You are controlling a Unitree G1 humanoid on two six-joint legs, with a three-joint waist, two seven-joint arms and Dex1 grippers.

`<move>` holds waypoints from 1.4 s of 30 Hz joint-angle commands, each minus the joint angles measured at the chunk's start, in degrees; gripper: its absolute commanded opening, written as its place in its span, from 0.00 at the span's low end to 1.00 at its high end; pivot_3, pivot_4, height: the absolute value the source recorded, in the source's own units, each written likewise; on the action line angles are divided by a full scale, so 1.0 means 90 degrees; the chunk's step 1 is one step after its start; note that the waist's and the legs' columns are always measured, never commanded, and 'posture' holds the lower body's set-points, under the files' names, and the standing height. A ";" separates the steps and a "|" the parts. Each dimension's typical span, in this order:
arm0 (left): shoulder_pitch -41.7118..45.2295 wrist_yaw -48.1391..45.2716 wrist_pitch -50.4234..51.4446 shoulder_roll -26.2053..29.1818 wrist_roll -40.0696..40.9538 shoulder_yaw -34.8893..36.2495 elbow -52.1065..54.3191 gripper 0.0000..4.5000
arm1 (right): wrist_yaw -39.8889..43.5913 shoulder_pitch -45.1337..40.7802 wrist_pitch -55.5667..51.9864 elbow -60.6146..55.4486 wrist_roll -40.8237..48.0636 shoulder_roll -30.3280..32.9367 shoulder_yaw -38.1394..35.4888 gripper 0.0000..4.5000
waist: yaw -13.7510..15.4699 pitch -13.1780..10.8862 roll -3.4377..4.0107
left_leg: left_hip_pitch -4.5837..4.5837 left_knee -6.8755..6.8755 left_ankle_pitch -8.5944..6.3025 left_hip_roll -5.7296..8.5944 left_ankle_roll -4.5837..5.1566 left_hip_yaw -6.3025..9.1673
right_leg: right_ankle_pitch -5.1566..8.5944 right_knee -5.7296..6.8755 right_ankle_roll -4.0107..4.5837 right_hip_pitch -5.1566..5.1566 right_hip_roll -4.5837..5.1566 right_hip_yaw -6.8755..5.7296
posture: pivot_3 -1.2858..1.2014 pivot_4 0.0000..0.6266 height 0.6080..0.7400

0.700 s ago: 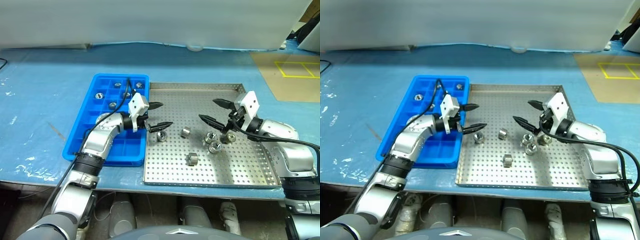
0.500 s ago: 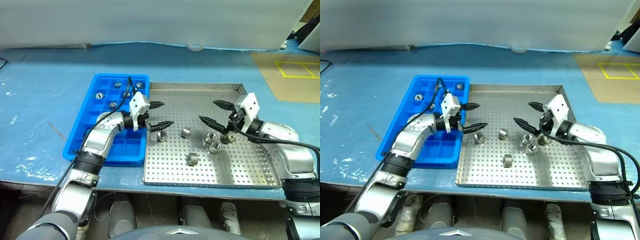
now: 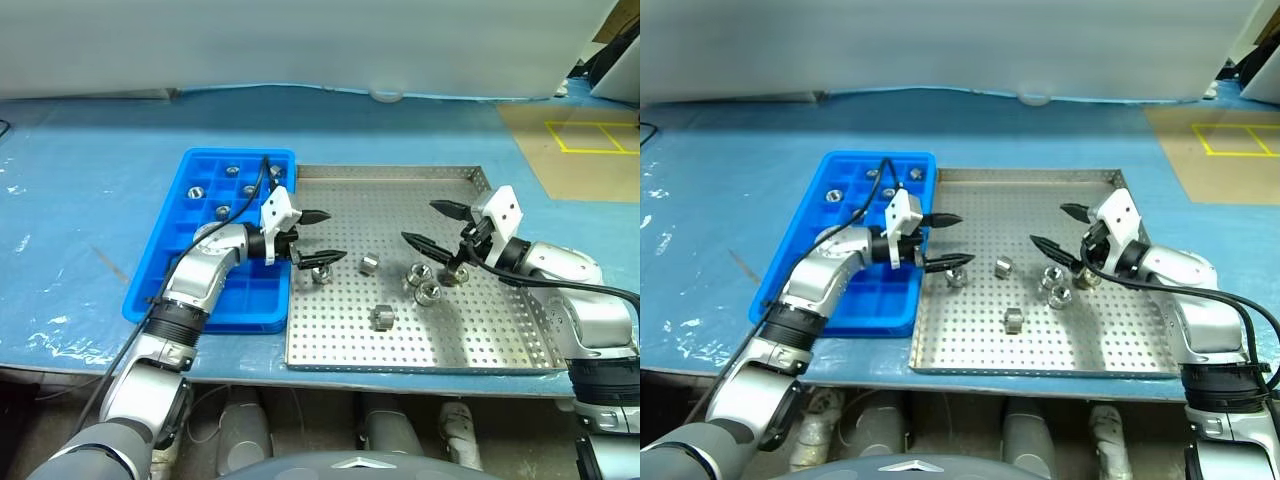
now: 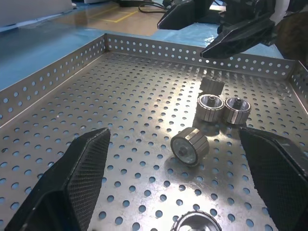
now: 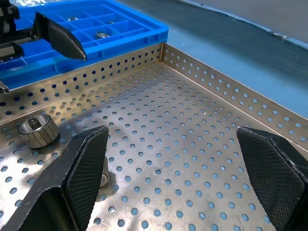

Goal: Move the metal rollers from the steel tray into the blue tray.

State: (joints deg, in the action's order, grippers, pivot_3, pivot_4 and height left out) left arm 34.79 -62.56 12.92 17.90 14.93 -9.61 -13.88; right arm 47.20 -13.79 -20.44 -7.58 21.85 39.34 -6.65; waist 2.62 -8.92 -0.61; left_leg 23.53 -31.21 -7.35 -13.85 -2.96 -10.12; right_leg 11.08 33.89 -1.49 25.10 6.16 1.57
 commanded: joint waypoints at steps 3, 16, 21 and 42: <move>0.0350 -0.0258 0.0180 0.0232 -0.0104 -0.0185 0.0032 1.00 | -0.0040 0.0149 0.0163 -0.0178 -0.0041 0.0038 -0.0196 0.99 | -0.0007 0.0000 0.0001 | 0.0000 -0.0001 0.0000 0.0001 0.0000 0.0000 | 0.0000 0.0000 0.0000 -0.0001 0.0000 0.0001 | 0.44 0.24 1.00; 0.2030 -0.1581 0.0104 0.0488 -0.0952 -0.1225 -0.1497 1.00 | -0.0326 0.0399 0.0238 -0.0285 -0.0287 -0.0086 -0.0092 0.99 | -0.0021 0.0001 0.0001 | -0.0003 -0.0005 0.0000 0.0003 0.0001 0.0000 | -0.0001 0.0003 0.0001 -0.0004 0.0000 0.0003 | 0.42 0.24 1.00; 0.2627 -0.2326 -0.0365 0.0365 -0.1501 -0.1787 -0.2486 1.00 | -0.0491 0.0606 0.0157 -0.0535 -0.0270 -0.0147 -0.0137 0.99 | -0.0036 0.0001 0.0001 | -0.0004 -0.0004 0.0000 0.0004 0.0001 0.0000 | -0.0001 0.0001 0.0001 -0.0004 0.0000 0.0006 | 0.40 0.24 1.00; 0.3813 -0.2927 -0.2609 -0.0596 -0.3390 -0.2600 -0.4922 0.80 | -0.1010 0.1721 -0.0109 -0.1653 0.0001 -0.0424 -0.0333 1.00 | -0.0180 0.0000 0.0000 | -0.0009 -0.0013 -0.0004 0.0010 0.0008 0.0000 | -0.0001 -0.0002 0.0001 -0.0017 0.0005 0.0009 | 0.35 0.24 1.00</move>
State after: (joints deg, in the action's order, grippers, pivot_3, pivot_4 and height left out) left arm 67.43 -88.07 -9.07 12.42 -14.40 -32.20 -57.88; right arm 37.51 1.35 -21.28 -19.17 20.37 35.48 -8.32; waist 1.00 -8.91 -0.61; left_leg 23.44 -31.32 -7.39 -13.76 -2.90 -10.12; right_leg 11.08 33.87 -1.49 24.94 6.21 1.65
